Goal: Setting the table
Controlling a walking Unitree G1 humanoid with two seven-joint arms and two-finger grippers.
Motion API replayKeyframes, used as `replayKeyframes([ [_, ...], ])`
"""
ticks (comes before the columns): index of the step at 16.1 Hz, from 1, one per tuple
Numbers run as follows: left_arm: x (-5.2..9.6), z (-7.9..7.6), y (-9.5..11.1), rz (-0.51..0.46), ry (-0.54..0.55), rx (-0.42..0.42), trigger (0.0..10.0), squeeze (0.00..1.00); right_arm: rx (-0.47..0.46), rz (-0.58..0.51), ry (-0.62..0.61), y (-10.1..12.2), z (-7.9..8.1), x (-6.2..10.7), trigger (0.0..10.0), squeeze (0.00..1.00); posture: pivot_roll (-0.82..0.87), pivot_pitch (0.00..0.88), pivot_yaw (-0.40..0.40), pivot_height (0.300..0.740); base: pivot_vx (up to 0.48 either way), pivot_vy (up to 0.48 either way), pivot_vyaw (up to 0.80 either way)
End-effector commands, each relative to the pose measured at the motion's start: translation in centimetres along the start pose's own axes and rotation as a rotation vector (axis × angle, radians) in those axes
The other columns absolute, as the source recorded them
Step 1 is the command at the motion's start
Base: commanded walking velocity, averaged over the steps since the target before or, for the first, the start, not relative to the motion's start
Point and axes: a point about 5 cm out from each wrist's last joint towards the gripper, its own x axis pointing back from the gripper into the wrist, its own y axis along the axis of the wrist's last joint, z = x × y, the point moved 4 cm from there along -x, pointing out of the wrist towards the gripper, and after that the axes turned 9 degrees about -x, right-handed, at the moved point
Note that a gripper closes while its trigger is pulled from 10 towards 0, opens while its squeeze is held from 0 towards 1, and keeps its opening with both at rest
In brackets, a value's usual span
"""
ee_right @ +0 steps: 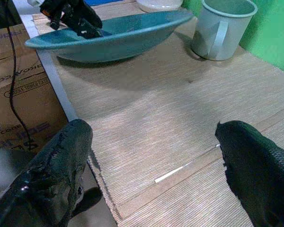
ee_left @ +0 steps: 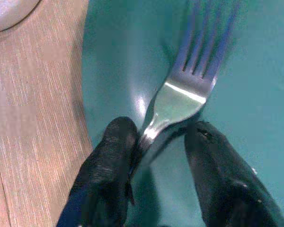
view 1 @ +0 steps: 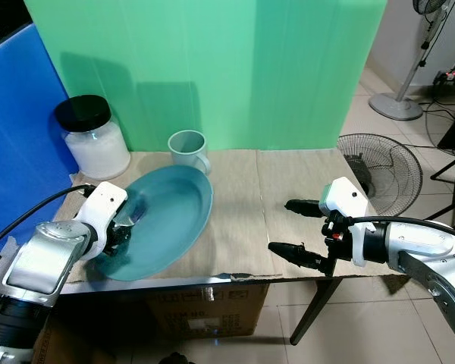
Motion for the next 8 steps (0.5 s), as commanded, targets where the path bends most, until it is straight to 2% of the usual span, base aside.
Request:
replayKeyframes([
  [1, -0.46, -0.7, -0.77, 0.04, -0.039, -0.009, 0.0, 0.0, 0.03, -0.005, 0.024, 0.53, 0.28, 0.12, 10.0, 0.0, -0.04, 0.0, 0.027, 0.74, 0.0, 0.0, 0.0],
  [8, -0.49, -0.39, -0.34, 0.016, -0.034, -0.027, 0.0, 0.0, 0.029, -0.003, 0.038, 0.33, 0.44, 0.17, 10.0, 0.0, -0.04, 0.0, 0.027, 0.74, 0.0, 0.0, 0.0],
])
